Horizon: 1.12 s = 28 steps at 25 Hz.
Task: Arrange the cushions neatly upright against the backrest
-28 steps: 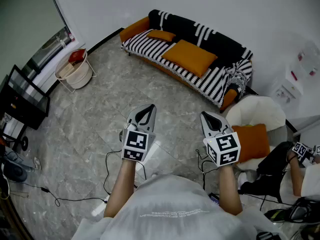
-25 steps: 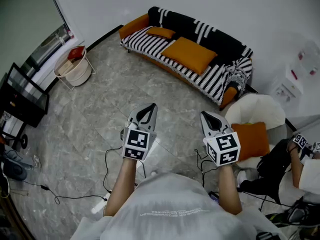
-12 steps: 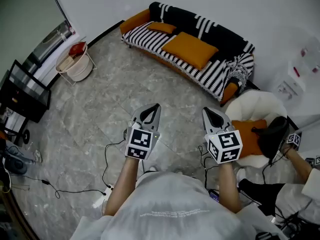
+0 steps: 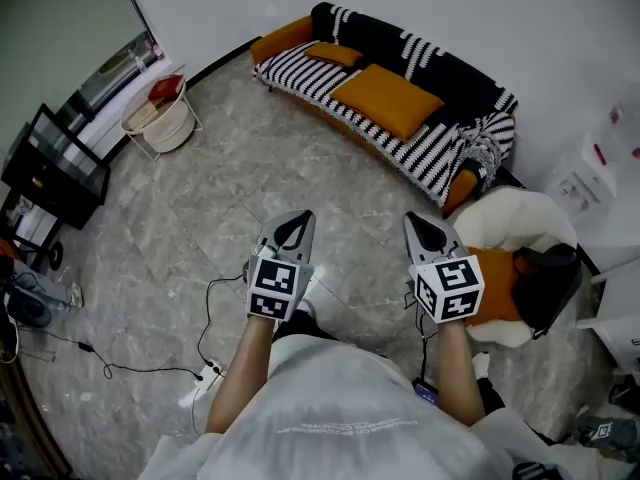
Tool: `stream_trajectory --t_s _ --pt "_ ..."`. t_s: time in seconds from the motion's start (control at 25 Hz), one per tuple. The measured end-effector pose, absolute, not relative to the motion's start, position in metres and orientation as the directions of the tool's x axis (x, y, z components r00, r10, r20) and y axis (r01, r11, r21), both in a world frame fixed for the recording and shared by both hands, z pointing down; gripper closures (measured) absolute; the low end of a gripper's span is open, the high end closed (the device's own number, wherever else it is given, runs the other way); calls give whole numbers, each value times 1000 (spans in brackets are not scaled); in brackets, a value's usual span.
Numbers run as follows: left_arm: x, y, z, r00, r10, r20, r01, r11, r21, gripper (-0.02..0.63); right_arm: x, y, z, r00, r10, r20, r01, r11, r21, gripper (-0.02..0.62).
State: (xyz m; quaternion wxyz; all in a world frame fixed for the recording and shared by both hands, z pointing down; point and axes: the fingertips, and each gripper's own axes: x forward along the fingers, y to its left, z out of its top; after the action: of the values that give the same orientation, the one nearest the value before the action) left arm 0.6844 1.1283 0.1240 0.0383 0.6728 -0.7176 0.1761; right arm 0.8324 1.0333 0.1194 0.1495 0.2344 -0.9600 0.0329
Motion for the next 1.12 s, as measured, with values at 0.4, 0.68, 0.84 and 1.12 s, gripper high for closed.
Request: stream_trajectory --t_s 0.4,0.68,0.84,1.12 --pt "646 1068 136 -61 -955 292 -982 5 -188 589 813 983 133 -808 -489 330 -515 857 11 592" --pt "589 1005 138 -19 -957 291 -984 -34 -176 589 763 923 124 -769 -548 329 -576 817 16 592" --pt "552 973 136 -6 -955 297 -984 -47 -171 589 733 891 123 -744 -573 344 -609 793 4 592" --pt "493 929 144 14 -948 317 -986 -65 -152 589 679 853 129 -738 -558 379 -617 785 -46 592"
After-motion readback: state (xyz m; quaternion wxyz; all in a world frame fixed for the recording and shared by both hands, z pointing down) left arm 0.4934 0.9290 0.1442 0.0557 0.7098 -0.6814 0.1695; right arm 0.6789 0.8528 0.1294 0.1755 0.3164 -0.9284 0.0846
